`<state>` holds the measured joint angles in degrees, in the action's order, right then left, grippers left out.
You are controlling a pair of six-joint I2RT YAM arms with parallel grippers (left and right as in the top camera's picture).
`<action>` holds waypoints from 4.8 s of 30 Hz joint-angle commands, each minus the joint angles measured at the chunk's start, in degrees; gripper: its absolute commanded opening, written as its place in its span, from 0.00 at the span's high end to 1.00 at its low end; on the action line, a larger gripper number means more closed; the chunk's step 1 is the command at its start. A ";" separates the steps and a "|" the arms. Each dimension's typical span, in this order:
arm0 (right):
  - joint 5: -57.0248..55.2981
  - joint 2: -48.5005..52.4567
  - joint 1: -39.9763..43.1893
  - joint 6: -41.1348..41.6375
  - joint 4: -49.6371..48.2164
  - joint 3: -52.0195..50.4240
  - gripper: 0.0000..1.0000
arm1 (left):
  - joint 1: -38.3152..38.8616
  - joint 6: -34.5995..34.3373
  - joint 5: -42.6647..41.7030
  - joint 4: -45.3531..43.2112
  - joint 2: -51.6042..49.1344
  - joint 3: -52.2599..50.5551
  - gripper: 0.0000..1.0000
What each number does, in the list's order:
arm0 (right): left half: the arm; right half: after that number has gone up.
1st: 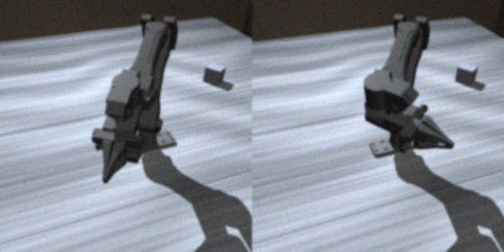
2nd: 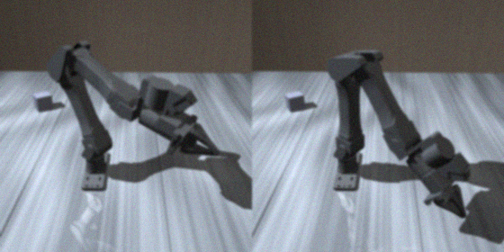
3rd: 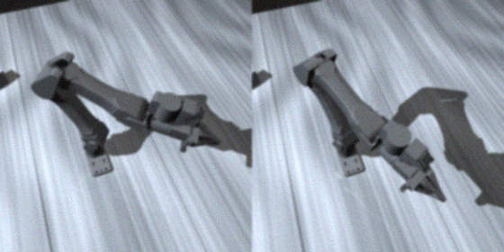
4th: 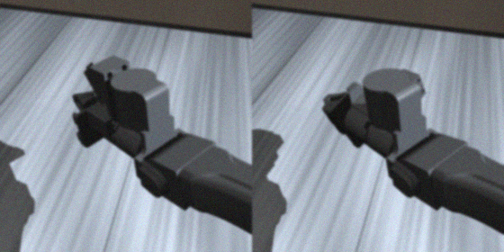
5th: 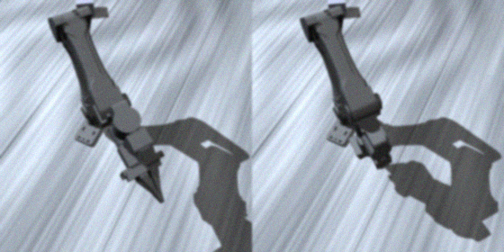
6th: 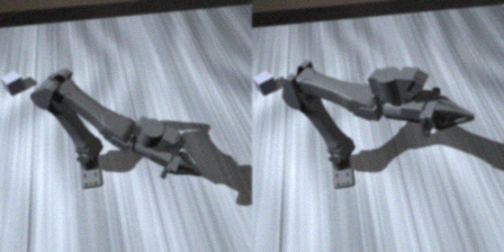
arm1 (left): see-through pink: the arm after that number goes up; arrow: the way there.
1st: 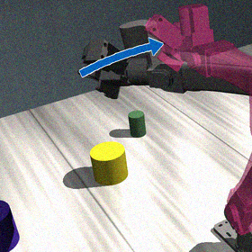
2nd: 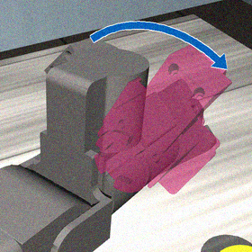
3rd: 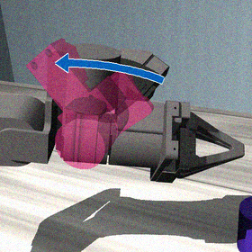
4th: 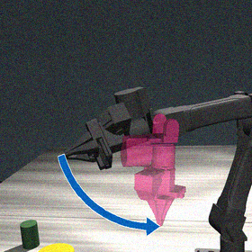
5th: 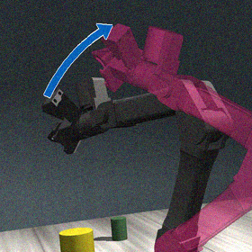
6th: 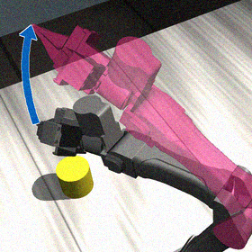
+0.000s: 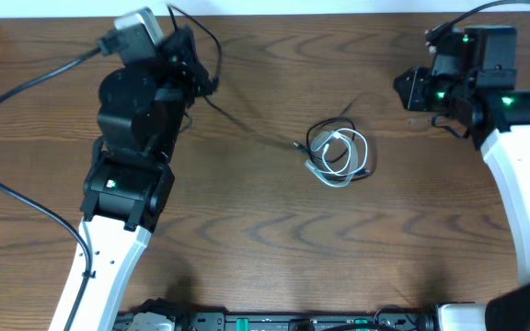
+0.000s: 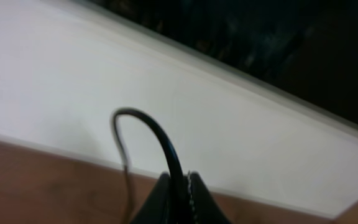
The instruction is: Untangle cables
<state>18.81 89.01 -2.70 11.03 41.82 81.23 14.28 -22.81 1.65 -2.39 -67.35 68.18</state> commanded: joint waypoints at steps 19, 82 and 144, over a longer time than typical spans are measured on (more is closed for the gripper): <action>20.04 8.24 -20.59 -27.32 -14.10 0.39 0.21 | -0.24 -18.12 -5.49 -23.15 0.37 2.99 0.93; 32.74 20.70 -33.79 2.75 -55.78 0.42 0.99 | -3.15 -31.91 -6.08 -1.22 1.14 2.97 0.92; -12.57 30.82 18.49 -2.99 -14.73 58.05 0.99 | -3.06 -7.63 -10.23 31.93 -13.35 2.93 0.53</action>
<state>6.85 117.05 12.97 10.57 29.26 138.80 11.35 -31.44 -8.54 29.47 -80.79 70.00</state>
